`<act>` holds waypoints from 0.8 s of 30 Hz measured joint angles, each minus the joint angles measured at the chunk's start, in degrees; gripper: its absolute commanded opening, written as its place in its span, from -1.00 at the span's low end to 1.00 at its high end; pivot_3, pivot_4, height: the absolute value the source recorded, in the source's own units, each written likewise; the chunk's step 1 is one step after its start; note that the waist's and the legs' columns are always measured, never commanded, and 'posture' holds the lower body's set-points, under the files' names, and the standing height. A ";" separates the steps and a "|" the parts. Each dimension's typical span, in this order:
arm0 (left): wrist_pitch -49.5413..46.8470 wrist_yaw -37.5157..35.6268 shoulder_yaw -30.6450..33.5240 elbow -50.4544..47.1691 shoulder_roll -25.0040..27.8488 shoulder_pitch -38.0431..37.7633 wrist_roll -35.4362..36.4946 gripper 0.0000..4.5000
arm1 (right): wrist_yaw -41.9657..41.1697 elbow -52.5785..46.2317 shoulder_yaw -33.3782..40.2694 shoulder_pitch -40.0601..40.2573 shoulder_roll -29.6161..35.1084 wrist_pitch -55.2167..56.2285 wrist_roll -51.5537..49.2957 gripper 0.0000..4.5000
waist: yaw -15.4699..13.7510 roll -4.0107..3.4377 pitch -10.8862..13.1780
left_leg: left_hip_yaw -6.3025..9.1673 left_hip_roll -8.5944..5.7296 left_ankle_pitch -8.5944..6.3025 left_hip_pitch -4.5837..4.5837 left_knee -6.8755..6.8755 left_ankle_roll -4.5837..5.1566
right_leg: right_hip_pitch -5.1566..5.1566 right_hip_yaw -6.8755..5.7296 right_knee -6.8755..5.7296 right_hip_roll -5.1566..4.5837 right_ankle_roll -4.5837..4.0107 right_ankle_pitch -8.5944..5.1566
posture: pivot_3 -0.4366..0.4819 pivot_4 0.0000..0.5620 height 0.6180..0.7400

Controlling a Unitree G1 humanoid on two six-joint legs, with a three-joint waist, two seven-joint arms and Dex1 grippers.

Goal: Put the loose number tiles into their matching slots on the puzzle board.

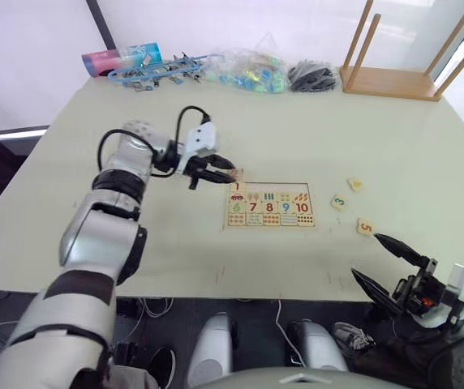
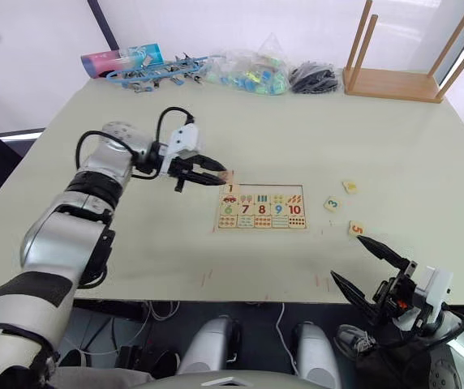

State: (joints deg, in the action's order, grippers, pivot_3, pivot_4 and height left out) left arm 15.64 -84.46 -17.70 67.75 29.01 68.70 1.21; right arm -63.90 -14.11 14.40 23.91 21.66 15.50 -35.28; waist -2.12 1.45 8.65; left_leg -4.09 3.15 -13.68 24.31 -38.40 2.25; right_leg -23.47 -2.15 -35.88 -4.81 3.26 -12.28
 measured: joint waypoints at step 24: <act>-0.39 11.00 -0.32 7.36 -9.85 4.34 -14.71 -0.58 | 3.81 -1.85 -0.68 4.99 -2.21 5.25 2.16 1.00 | 0.05 0.01 0.01 | 0.06 -0.01 -0.01 0.05 -0.01 0.01 | -0.03 -0.01 0.00 0.01 -0.16 0.09 | -0.05 -0.47 0.96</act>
State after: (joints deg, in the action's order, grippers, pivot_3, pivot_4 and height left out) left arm 15.25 -73.46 -18.02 75.12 19.16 73.04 -13.50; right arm -60.10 -15.96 13.72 28.90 19.45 20.75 -33.12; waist -2.07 1.46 8.65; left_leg -4.03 3.14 -13.69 24.36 -38.40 2.25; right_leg -23.50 -2.16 -35.88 -4.80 3.10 -12.19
